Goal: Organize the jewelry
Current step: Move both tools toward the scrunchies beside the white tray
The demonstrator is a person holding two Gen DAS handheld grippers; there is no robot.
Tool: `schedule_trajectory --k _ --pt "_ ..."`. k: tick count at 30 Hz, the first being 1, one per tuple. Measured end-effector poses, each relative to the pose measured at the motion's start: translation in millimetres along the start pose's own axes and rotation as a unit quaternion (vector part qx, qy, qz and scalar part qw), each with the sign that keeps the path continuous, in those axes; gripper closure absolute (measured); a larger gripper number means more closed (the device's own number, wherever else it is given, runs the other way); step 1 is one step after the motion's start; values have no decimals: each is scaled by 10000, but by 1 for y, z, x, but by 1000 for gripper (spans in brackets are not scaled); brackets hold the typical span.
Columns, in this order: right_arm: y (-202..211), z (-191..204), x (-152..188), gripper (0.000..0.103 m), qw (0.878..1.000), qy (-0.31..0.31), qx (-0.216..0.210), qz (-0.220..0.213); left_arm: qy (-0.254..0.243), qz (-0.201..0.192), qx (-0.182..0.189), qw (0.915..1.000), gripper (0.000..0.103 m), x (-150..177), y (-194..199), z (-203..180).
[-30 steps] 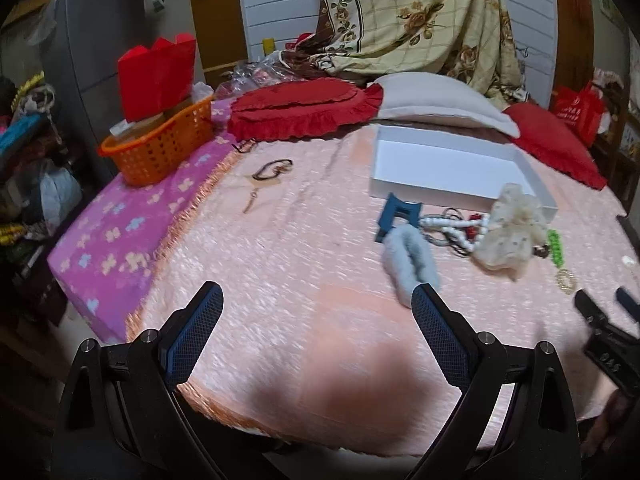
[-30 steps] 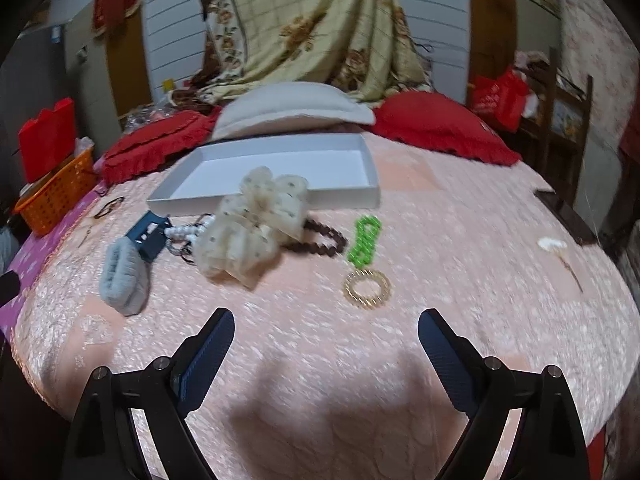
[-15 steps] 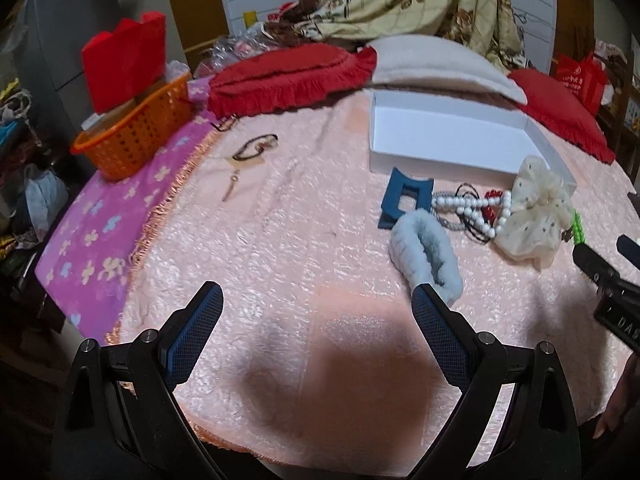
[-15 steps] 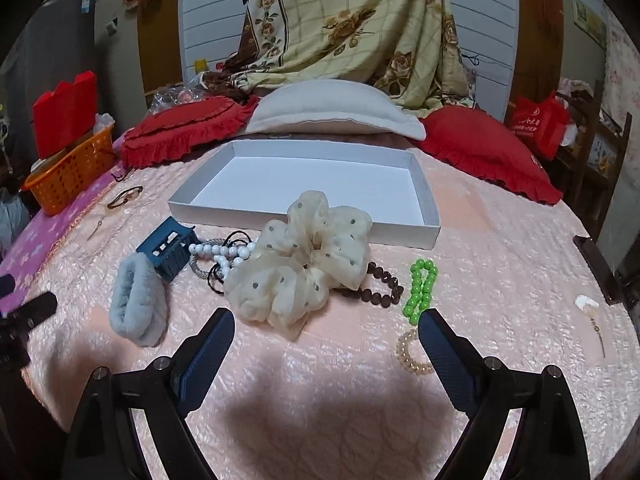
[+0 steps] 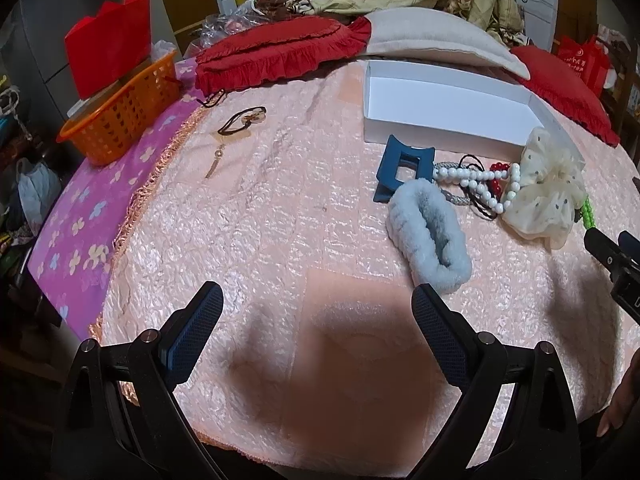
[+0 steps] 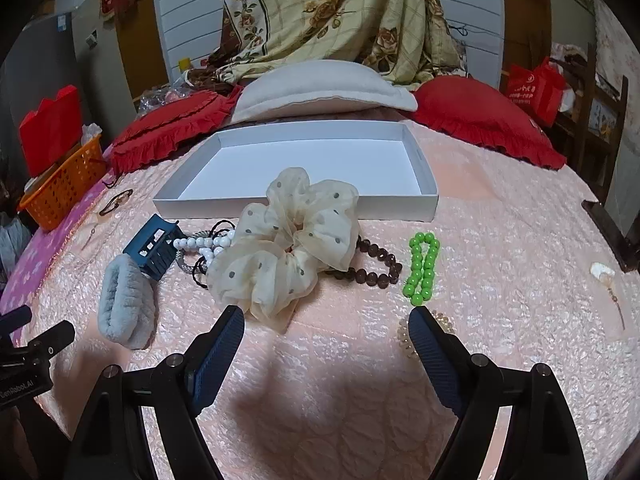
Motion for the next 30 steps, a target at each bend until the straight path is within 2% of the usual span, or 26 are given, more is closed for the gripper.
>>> schedule_trajectory --k 21,30 --pt "7 -22 12 20 9992 -375 -143 80 -128 57 -31 9999 7 3 10 -14" --pt "4 -29 13 20 9985 -480 -216 118 -51 241 44 9997 7 4 1 -14"
Point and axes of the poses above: each gripper's, at about its wrist camera, not at the fingertips, and y roughly against the way its jaws point, z to its left, x to its underside, the point moved 1 cm from there along -y, roughly the way its jaws point, and after that the axes turned 10 degrees about -z, right-handed, at the moved point
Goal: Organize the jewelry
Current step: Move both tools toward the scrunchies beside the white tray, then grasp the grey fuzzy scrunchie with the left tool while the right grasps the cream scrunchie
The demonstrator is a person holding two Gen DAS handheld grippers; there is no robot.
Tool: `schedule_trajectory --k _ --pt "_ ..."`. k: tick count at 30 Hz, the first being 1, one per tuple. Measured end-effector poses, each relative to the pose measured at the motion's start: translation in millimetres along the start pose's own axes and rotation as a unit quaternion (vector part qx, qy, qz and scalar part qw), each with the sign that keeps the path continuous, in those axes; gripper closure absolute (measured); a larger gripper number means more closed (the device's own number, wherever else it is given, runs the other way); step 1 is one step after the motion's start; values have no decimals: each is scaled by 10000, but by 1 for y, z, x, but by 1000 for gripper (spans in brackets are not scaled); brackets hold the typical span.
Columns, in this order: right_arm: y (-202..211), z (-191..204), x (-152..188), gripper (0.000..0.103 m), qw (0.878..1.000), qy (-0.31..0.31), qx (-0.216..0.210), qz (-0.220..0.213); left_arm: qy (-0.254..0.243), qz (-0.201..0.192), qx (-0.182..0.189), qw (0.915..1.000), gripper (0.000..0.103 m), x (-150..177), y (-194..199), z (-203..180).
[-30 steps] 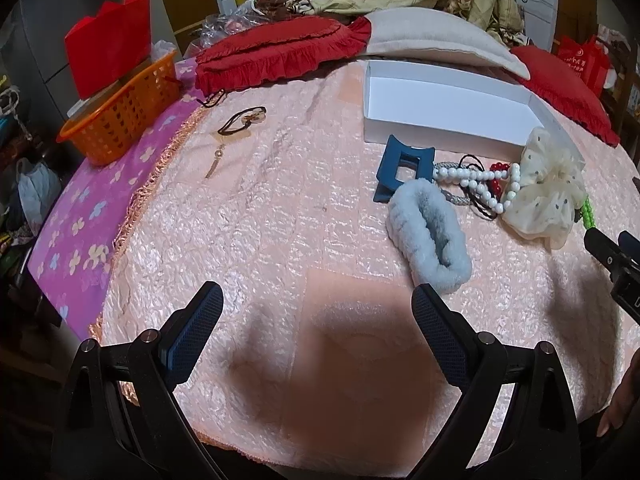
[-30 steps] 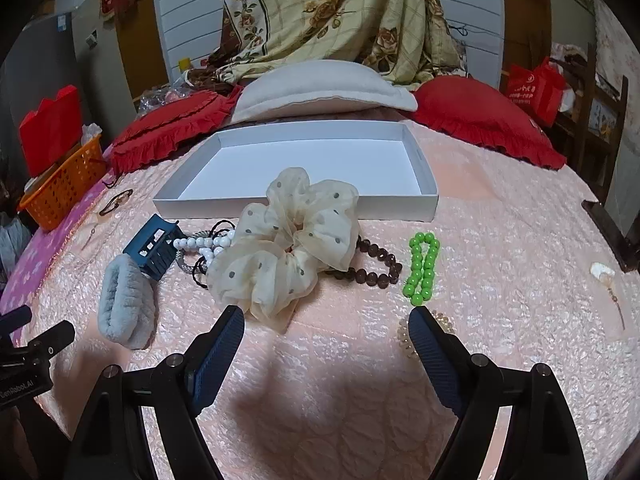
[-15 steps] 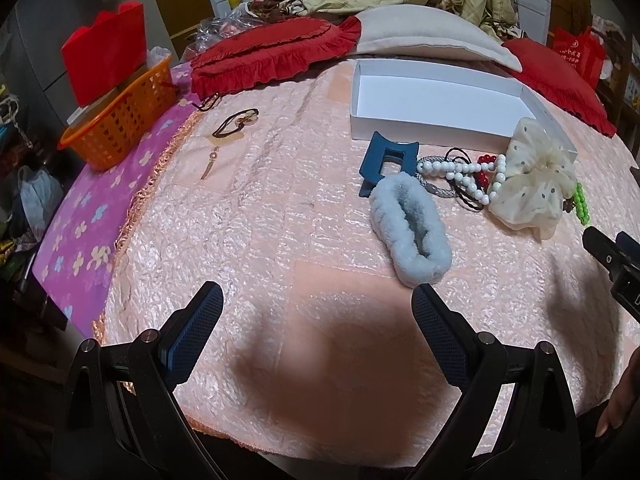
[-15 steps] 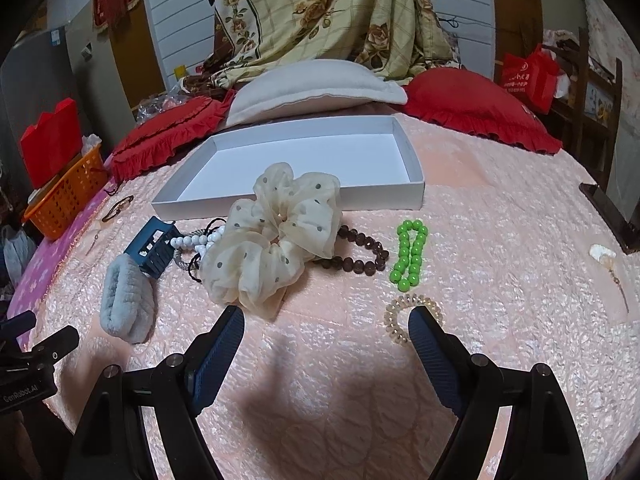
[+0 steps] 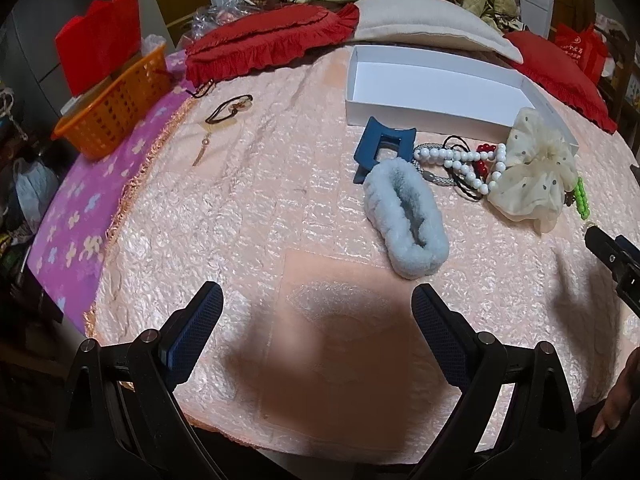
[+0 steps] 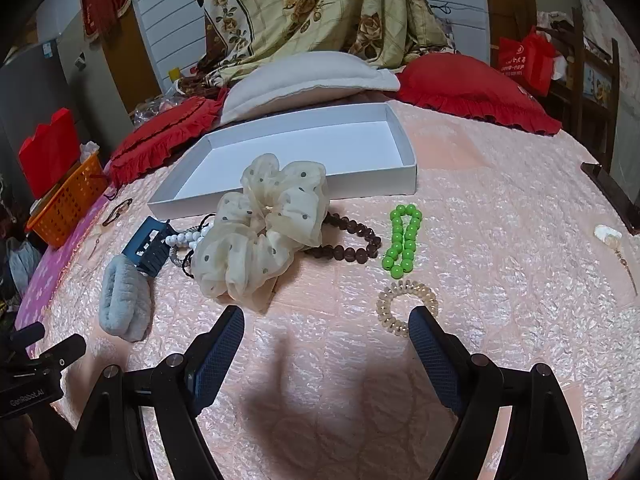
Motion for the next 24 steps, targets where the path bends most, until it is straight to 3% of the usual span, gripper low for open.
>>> schedule_trajectory --k 8,12,19,20,22,24 --pt "-4 -2 -14 20 9998 -90 -187 -55 692 -46 348 9970 7 -18 -5 33" --pt "-13 -4 -28 20 9987 -340 -381 10 1007 51 724 9923 7 -29 -14 36" --pt "-38 -3 -53 24 9947 -748 -702 120 928 262 1359 9860 7 -41 -42 9" --pt "-42 0 -57 26 9947 -719 -719 114 898 262 1411 9856 9 -42 -47 6" --pt "-50 4 -64 27 9955 -629 -700 107 816 302 1452 9856 28 -43 -56 0" --pt "-61 9 -66 31 9961 -556 -664 149 801 387 1706 9813 30 -43 -66 -6"
Point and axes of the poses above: each gripper's, at about its wrist camera, not at the fingertips, and y roughly against the way its jaws point, z to its left, x to its underside, the point moved 1 cm from there along -y, roughly the way its jaws point, and after that the axes turned 10 degrees about -z, right-handed, at the moved point
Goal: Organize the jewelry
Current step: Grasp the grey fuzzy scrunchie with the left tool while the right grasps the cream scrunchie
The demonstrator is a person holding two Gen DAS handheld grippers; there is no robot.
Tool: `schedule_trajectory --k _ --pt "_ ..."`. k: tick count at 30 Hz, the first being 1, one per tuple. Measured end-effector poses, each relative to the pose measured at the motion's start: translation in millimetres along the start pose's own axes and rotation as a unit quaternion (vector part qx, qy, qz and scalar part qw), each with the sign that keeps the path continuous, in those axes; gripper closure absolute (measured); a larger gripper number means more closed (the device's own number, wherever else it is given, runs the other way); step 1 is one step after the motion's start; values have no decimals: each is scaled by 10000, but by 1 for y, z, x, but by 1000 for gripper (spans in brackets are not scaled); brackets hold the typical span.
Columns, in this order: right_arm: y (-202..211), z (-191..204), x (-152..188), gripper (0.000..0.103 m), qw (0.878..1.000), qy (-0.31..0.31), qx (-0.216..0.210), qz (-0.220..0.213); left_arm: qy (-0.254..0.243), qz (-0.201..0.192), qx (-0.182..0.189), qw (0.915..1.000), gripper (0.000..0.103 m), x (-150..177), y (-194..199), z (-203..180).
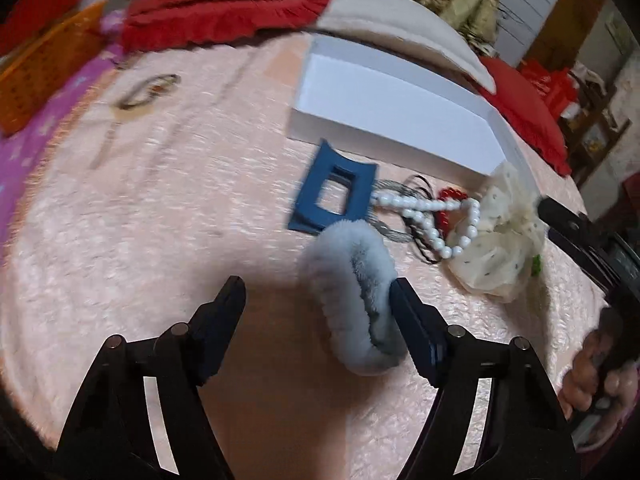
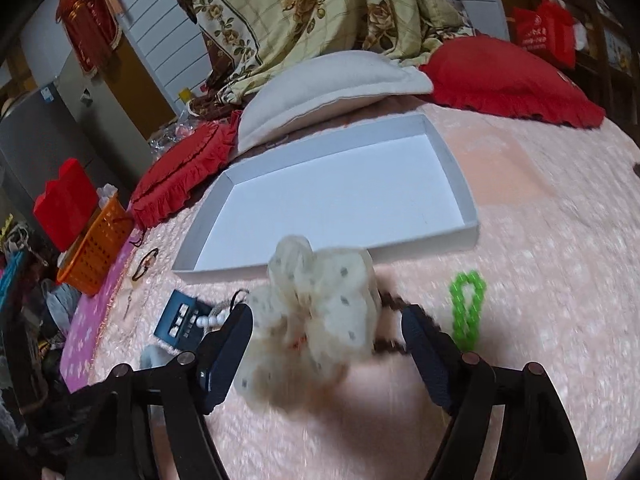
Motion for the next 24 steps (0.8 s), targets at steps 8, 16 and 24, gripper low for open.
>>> schedule_trajectory --k 8,16,24 --pt "-22 2 9 84 9991 -48 -165 379 58 -12 710 9975 87 -2 10 -11" --pt "13 4 -7 87 9990 -60 -445 -7 -107 -462 983 9940 87 -17 68 -22" --pt "33 11 -55 88 9966 -67 -713 -399 -273 -590 921 9936 87 -68 62 -32"
Point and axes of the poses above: each gripper's, at about its wrist camera, not at the fingertips, and y roughly against the way its jaws point, z to its left, x to its underside, the point moved 1 cm from there along -y, roughly the way its jaws point, and after that the axes turned 10 degrees about -z, right-handed, at the moved point
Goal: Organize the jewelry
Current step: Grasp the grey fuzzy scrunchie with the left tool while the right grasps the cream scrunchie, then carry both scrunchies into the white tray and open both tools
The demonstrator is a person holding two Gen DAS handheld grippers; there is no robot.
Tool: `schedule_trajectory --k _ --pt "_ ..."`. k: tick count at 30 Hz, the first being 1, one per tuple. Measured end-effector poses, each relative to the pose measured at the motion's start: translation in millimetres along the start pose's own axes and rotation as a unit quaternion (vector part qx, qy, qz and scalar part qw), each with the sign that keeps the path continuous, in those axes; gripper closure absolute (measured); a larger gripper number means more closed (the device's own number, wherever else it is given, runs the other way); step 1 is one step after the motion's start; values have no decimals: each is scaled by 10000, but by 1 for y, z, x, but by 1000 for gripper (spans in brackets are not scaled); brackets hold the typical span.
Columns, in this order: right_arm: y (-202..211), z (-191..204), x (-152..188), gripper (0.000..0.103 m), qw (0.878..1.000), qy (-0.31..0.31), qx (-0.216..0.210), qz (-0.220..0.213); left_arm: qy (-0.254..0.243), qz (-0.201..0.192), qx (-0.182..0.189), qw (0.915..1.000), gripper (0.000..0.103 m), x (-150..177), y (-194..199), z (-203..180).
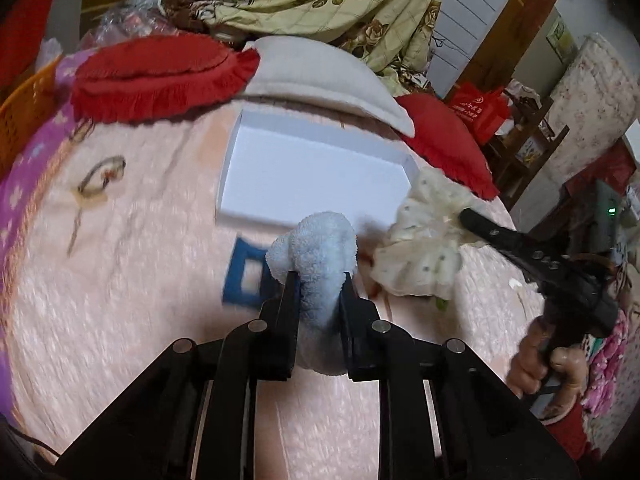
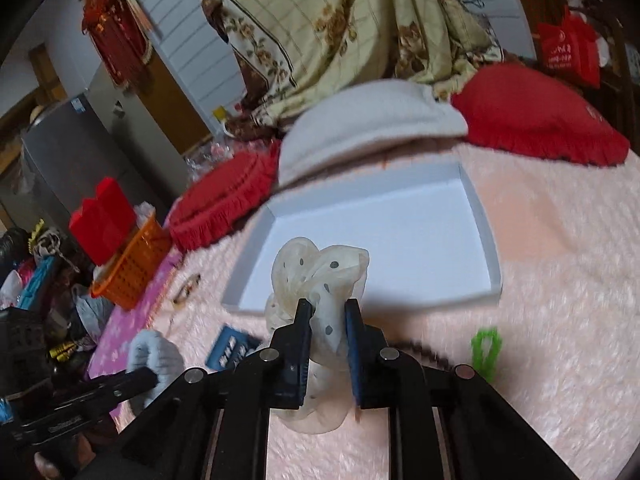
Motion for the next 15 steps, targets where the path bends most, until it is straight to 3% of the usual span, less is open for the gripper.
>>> schedule_trajectory --k 6,11,15 --pt "-32 -4 -47 88 9999 51 112 -107 -188 -42 -305 9994 87 -53 -55 7" --pt "-98 -22 -73 88 9991 -308 230 201 -191 262 -496 9982 87 -95 -130 20" --pt "-149 -46 -75 88 9947 -875 213 496 -158 498 -913 9944 86 -112 -188 39"
Point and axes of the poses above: each gripper's, at about its wrist camera, not at the fingertips, and y roughly against the way its jaws point, z to its left, x to its underside, the point moved 1 cm from there along -y, roughly the way its jaws point, and after that the axes turned 10 degrees about -z, right-handed, at the moved point
